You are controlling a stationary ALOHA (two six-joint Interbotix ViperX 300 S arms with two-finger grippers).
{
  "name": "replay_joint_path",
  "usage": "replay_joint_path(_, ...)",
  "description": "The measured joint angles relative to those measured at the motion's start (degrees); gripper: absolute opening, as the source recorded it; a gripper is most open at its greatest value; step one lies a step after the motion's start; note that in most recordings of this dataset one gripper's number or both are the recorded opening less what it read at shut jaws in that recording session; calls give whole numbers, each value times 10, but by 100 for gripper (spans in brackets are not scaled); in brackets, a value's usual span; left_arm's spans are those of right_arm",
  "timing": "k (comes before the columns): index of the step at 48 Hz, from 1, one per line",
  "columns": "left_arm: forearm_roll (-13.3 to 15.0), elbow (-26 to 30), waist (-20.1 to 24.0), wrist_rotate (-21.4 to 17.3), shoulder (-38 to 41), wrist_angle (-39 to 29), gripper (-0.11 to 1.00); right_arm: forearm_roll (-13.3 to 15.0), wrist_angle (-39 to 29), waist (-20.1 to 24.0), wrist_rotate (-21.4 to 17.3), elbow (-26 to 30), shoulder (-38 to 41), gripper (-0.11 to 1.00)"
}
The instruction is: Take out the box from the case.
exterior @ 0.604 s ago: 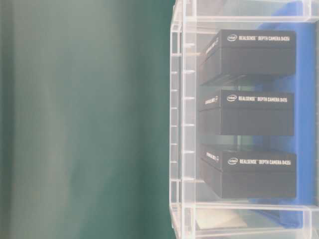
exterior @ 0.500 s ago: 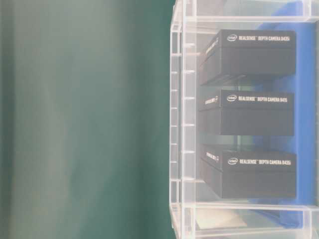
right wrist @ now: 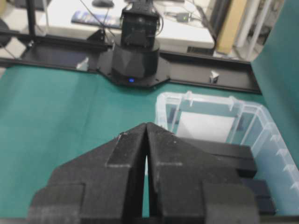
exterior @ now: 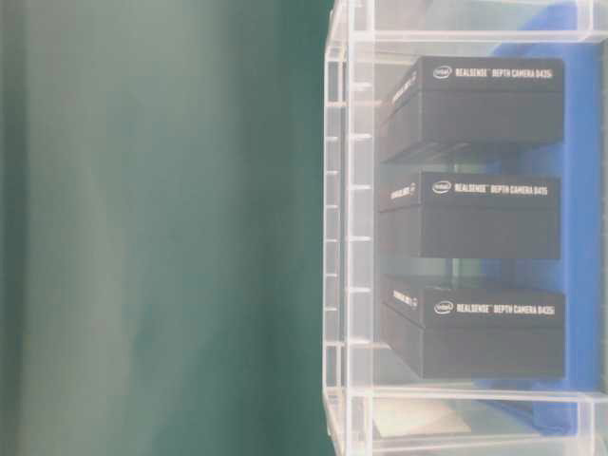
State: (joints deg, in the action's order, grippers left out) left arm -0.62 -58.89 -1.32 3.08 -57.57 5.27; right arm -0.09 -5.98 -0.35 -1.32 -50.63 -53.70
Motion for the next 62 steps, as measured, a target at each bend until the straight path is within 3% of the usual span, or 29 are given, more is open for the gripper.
replay_joint_path(14, 0, 49, -4, 18, -1, -96, 1, 0, -71, 0, 0, 35, 10, 0)
replay_joint_path(24, 0, 77, -4, 80, 1, -228, 1, 0, -184, -4, -6, 49, 13, 0)
replay_joint_path(32, 1, 116, -4, 115, 12, -372, 1, 4, -323, -4, -54, 78, 28, 0)
replay_joint_path(42, 0, 171, -4, 122, 42, -531, 1, 26, -496, -4, -119, 120, 69, 0)
replay_joint_path(54, 0, 212, -4, 158, 91, -657, 1, 31, -694, -4, -207, 185, 142, 0)
replay_joint_path(62, 0, 240, -4, 185, 123, -704, 1, 32, -737, -1, -234, 214, 157, 0)
